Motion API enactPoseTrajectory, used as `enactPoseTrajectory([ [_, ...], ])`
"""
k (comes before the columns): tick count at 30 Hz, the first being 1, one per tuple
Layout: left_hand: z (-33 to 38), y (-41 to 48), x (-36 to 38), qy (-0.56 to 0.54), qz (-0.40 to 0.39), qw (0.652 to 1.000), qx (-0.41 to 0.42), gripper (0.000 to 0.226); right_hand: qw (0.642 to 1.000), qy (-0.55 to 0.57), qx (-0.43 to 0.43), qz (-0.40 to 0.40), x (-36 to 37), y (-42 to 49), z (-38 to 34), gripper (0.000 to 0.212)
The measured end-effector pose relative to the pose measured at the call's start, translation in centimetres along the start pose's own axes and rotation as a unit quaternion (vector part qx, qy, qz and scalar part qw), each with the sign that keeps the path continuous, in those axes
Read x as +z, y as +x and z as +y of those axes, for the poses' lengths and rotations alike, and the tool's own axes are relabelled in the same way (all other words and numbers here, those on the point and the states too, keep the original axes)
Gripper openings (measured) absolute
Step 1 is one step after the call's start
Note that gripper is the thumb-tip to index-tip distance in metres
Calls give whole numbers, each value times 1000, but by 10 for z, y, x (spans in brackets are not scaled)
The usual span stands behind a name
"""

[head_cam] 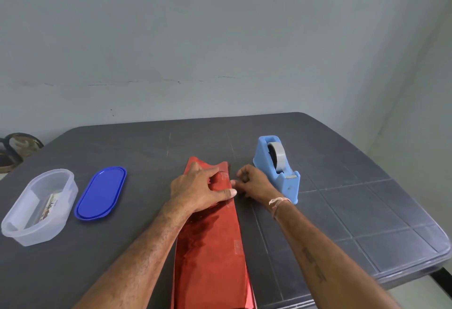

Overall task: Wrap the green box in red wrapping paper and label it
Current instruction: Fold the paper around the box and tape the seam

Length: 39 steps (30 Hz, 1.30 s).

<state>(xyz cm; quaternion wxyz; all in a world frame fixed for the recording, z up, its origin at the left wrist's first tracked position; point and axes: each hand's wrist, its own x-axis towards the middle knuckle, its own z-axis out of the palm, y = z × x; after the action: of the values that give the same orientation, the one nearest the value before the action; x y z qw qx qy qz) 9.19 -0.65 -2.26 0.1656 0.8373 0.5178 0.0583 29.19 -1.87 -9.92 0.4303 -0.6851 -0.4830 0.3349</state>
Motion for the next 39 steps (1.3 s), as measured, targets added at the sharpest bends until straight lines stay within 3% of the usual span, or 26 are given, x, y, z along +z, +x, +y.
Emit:
enactPoseTrajectory([
  [3, 1, 0, 0, 6, -2, 1000, 2, 96, 994, 113, -5, 7, -4, -13, 1, 9],
  [7, 1, 0, 1, 10, 1, 1000, 3, 97, 982, 180, -50, -7, -4, -39, 1, 25],
  [13, -1, 1, 3, 7, 3, 1000, 5, 100, 991, 110, -64, -40, 2, -50, -3, 40],
  [17, 0, 0, 3, 4, 7, 1000, 5, 97, 979, 203, 13, -27, -7, -49, -29, 22],
  [19, 1, -1, 2, 7, 10, 1000, 8, 95, 984, 162, 55, -42, -4, -41, -38, 39],
  [24, 0, -3, 1, 0, 22, 1000, 12, 95, 988, 112, 91, -63, 3, -23, -48, 28],
  [35, 0, -2, 4, -2, 32, 999, 14, 99, 987, 138, 79, -29, 4, -40, -45, 34],
  [39, -2, -2, 3, -40, 35, 999, 5, 96, 982, 174, 67, -41, 3, -53, -35, 46],
])
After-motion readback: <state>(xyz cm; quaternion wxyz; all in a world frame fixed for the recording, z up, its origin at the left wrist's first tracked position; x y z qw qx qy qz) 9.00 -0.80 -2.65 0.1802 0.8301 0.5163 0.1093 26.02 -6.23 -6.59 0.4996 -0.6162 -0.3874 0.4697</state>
